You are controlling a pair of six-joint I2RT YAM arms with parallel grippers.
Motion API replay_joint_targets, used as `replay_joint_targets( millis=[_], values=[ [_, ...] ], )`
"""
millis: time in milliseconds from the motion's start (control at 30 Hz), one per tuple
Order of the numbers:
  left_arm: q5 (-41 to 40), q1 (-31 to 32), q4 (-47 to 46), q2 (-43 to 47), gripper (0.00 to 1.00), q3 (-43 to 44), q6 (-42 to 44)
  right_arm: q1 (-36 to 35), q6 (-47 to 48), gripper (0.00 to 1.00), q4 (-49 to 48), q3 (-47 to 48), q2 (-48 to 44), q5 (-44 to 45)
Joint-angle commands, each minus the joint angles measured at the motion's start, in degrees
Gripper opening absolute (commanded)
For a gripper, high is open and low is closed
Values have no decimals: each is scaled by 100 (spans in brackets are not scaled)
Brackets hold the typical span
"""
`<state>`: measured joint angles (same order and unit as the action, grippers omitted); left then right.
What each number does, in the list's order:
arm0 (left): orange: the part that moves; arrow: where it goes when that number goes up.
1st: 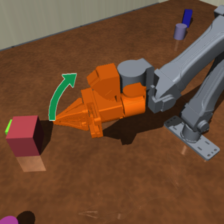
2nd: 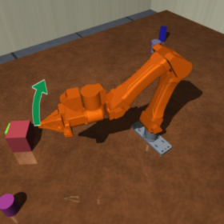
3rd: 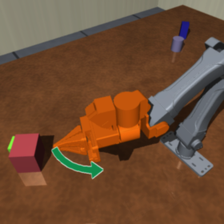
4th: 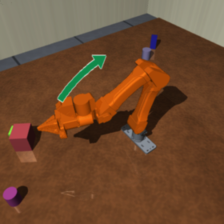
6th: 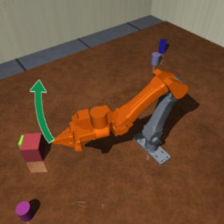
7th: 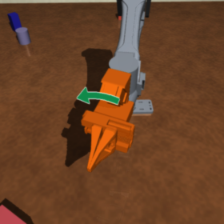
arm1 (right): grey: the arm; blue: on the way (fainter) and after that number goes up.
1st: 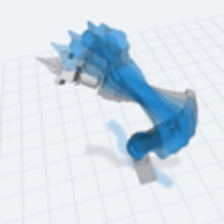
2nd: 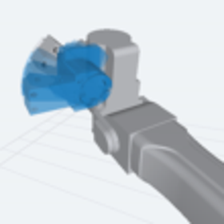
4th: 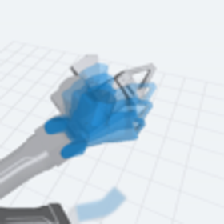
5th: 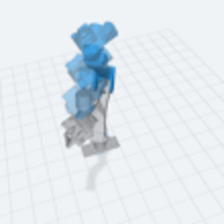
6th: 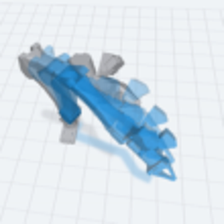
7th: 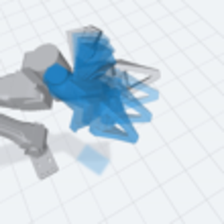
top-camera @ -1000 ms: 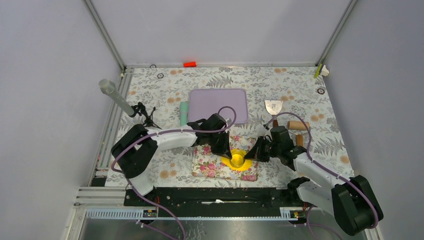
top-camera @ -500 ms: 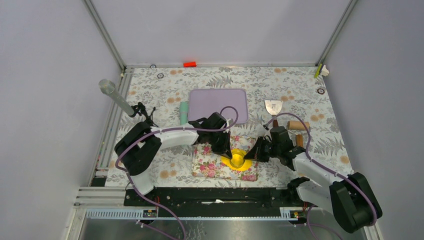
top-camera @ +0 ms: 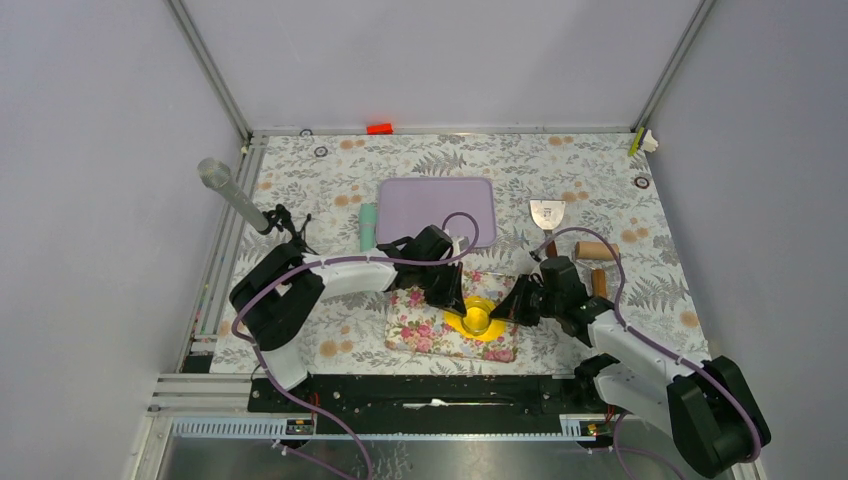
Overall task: Roll out the dumpling wrappers from the dough
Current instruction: Pick up the dumpling mold from the dumpling wrapper.
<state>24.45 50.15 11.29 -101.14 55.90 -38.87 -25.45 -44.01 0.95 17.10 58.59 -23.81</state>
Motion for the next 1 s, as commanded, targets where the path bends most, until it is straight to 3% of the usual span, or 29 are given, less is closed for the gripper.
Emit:
replay_joint_targets(
  millis=[0,100,300,467,800,967],
  values=[
    [-1950,45,393,-811,0,-483,807,-133,-207,0,764,-366,13,829],
    [-2038,44,433,-853,0,-431,807,-169,-570,0,360,-605,-152,830],
    [-2297,-37,744,-1217,0,114,965,-213,-642,0,62,-530,583,1146],
    [-1656,-391,456,-1270,0,-133,1069,-216,-627,0,91,-194,911,1642],
    [-1676,-1,1107,-1212,0,-202,1034,-222,-328,0,285,624,1840,1967],
    [-1263,-259,1106,-1454,0,177,1050,-283,-704,0,246,62,1393,1883]
  ],
)
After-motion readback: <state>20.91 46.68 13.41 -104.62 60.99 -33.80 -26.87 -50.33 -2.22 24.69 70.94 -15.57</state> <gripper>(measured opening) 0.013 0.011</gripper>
